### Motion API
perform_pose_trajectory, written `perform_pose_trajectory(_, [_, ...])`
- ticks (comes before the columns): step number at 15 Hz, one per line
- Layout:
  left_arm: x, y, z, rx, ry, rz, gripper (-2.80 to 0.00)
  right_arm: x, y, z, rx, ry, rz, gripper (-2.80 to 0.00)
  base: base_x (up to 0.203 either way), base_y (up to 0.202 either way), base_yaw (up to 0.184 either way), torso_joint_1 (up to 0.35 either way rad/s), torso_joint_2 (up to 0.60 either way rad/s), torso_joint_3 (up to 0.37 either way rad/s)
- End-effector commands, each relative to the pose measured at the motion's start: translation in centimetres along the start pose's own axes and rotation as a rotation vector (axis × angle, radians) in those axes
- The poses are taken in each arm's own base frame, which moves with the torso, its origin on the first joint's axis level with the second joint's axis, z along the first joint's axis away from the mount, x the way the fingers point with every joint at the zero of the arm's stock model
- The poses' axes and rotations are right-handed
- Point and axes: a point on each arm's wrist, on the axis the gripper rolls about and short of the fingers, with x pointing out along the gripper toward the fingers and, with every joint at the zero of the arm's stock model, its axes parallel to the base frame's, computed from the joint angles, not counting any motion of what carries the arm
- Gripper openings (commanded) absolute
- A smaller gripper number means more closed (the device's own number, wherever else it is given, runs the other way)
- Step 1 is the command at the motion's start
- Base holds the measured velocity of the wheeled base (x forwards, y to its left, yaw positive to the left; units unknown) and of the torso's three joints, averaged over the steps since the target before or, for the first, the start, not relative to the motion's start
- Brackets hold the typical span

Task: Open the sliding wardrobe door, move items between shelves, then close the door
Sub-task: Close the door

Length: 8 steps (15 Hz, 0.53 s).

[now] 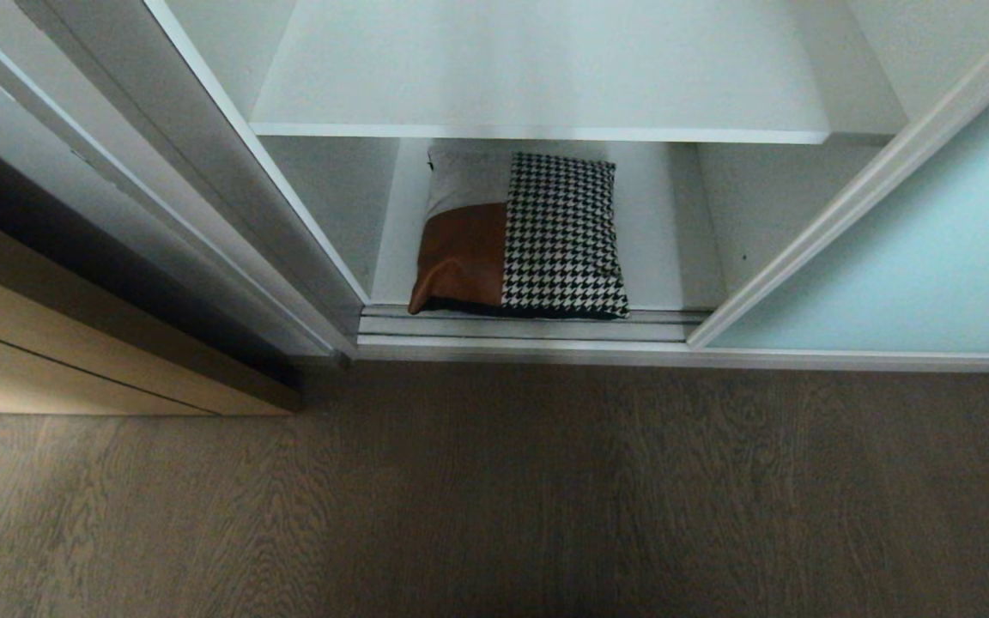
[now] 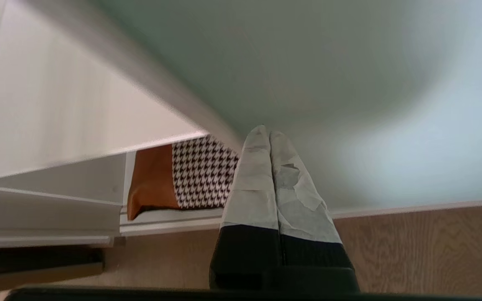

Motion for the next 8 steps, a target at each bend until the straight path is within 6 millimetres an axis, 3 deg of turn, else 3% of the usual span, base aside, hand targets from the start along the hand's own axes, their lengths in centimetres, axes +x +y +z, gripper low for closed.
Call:
perform_pose_trajectory(1, [0.0, 0.0, 0.0, 0.001, 0.003, 0.0, -2.8, 1.1, -0.3, 0.0, 0.004, 0.005, -0.002, -2.8, 0.0, 0.0, 0.0, 0.0, 0.0, 0.0])
perform_pose_trajectory(8, [0.0, 0.0, 0.0, 0.001, 0.003, 0.0, -2.8, 2.0, -0.3, 0.4, 0.003, -0.001, 0.009, -2.8, 0.0, 0.0, 0.0, 0.0, 0.0, 0.0])
